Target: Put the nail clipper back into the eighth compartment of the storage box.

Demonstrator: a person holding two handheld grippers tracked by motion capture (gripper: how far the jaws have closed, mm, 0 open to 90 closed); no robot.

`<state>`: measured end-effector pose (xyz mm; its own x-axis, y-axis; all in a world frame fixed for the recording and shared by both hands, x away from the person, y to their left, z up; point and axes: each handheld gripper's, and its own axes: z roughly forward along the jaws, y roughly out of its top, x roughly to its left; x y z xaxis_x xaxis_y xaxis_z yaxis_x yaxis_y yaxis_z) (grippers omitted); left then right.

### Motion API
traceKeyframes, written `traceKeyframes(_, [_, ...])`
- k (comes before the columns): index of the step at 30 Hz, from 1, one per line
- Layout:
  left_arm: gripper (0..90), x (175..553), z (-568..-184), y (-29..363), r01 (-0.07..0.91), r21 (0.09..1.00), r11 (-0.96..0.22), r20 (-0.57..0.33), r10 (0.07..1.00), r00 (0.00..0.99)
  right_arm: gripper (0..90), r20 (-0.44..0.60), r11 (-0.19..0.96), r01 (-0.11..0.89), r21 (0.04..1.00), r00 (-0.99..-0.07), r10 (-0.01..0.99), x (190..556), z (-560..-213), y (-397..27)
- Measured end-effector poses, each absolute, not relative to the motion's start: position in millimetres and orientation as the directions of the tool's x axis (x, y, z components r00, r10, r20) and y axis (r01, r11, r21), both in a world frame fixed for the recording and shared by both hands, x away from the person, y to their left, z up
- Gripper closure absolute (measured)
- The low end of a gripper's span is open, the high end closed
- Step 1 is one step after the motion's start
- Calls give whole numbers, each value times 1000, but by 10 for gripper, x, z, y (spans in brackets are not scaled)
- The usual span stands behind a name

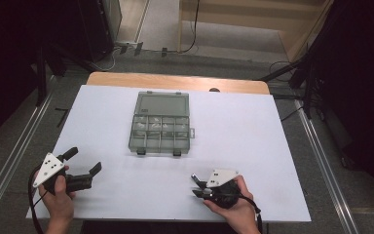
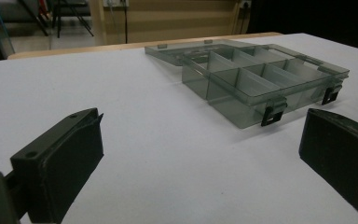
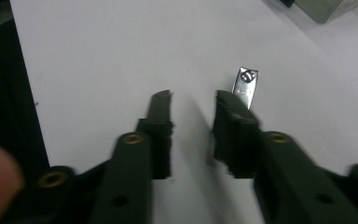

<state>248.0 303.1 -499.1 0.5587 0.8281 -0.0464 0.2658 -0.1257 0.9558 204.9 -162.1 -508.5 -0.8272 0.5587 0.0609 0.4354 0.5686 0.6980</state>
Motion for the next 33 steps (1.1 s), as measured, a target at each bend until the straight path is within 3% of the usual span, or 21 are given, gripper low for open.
traceKeyframes(10, [0, 2483, -4992, 3030, 267, 955, -127, -46, 828, 558, 203, 86, 494, 486, 721, -770, 632, 2082, -5005, -1659])
traceKeyframes(15, [0, 2482, -4991, 3028, 266, 955, -129, -44, 828, 559, 0, 39, 489, 501, 714, -726, 686, 2107, -4984, -1619])
traceKeyframes(24, [0, 2484, -4992, 3028, 265, 956, -127, -45, 828, 560, 18, 66, 448, 573, 686, -662, 746, 2196, -5011, -1547])
traceKeyframes(33, [0, 2484, -4992, 3026, 265, 956, -128, -45, 828, 559, 371, 64, 412, 607, 680, -609, 791, 2238, -5083, -1460])
